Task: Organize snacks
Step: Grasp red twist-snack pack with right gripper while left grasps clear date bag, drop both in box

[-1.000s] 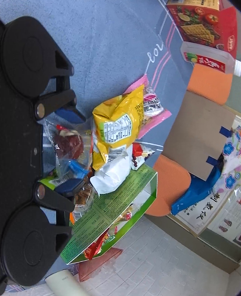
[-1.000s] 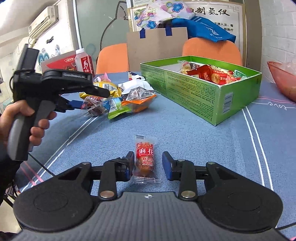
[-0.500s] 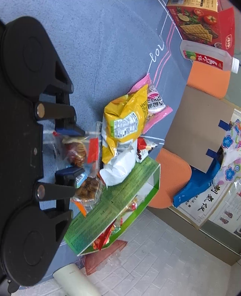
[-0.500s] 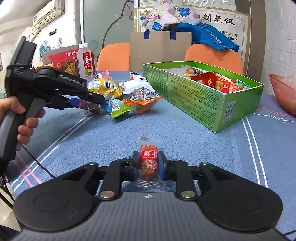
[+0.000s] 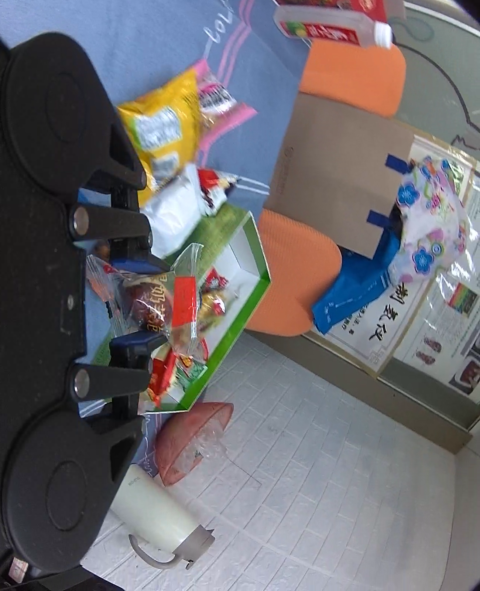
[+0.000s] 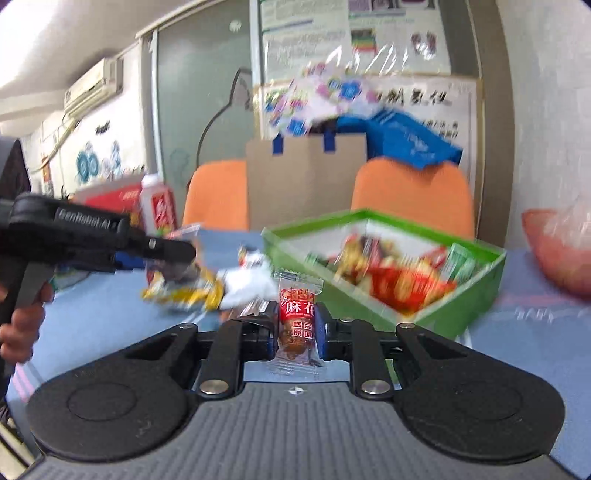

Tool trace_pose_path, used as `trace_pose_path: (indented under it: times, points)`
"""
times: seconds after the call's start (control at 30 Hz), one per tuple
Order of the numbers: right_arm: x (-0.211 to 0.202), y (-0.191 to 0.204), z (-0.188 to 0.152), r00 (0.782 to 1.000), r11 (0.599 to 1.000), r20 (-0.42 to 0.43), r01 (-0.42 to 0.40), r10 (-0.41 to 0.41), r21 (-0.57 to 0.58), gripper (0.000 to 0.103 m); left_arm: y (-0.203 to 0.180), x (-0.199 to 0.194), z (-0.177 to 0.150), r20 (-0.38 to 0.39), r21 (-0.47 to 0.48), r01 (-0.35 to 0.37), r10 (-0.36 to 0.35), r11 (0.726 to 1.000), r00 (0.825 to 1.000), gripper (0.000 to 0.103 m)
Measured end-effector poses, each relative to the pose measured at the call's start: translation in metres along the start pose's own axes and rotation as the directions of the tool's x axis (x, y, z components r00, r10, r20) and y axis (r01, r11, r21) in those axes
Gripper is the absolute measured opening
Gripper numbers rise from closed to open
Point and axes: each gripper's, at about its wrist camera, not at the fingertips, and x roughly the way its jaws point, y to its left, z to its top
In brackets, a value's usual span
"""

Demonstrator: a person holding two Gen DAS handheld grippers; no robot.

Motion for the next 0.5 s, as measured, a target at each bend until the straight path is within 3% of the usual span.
trace_pose_path:
  times: [0.2,0.5]
  points:
    - [0.031,-0.021,0.018,0.998,0.998,0.030,0.056,-0.056,-0.006,0.035,-0.016,0.041,0.027,-0.002,0.011,0.026,-0.026,1.000,1.000,0.070]
    - [0.070,-0.045,0.031,0.994,0.994,0.037,0.108,-0.107,-0.021,0.035,-0.035,0.108,0.054,0.003,0.041,-0.009,0.008,0.999,1.000,0.070]
